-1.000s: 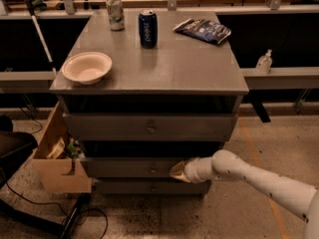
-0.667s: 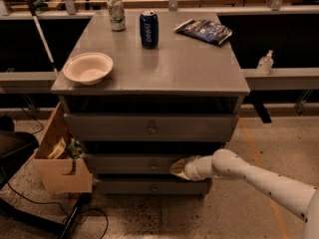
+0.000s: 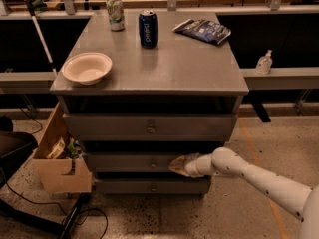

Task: Close middle drawer

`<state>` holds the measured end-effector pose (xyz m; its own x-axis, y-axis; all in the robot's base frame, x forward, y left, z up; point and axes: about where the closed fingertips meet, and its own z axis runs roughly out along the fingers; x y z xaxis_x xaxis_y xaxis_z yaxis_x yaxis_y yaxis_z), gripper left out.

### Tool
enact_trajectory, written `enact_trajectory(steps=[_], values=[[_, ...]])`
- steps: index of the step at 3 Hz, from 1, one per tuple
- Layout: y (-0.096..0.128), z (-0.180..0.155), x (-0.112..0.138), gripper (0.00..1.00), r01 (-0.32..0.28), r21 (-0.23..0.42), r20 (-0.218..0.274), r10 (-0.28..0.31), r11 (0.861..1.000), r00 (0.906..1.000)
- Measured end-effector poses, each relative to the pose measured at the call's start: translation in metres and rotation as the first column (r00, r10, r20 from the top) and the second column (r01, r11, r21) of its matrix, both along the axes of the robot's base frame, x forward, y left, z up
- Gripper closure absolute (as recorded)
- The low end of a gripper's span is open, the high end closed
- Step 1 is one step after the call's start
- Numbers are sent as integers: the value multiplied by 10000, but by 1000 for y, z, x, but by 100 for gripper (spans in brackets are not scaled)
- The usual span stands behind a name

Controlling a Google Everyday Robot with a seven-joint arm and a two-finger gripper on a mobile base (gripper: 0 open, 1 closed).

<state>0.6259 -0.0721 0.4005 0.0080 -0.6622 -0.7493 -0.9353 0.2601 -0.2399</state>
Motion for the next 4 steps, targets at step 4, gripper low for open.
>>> enact_trajectory(steps=[4], values=[[-109,-20,-49,100,-267,88,-921,274,9996,9954]])
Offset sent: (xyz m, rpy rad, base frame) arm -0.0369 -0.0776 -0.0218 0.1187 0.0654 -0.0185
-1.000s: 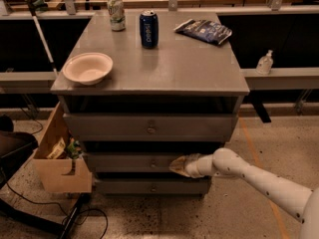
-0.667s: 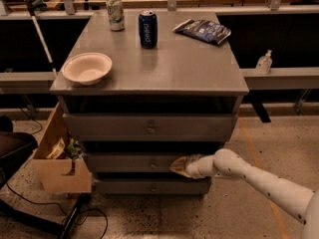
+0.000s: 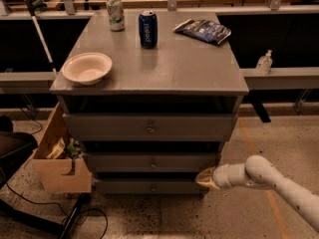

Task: Close middle drawer

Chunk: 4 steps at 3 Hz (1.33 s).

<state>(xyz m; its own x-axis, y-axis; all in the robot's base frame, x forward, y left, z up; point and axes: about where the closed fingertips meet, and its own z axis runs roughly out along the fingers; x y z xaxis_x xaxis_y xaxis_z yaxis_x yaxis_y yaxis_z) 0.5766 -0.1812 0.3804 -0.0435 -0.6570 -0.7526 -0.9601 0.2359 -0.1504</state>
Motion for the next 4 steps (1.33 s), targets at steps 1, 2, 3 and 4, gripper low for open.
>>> enact_trajectory(steps=[1,2,3,4], values=[[-60,-3,-9,100,251,-770,-441,-285,9967,9986],[-111,4,-3,100,551,-2195,-555,-689,9741,9961],[-165,26,11,100,853,-3971,-458,-1125,9138,9926],[-197,58,22,100,1335,-3954,-102,-1497,9087,9887]])
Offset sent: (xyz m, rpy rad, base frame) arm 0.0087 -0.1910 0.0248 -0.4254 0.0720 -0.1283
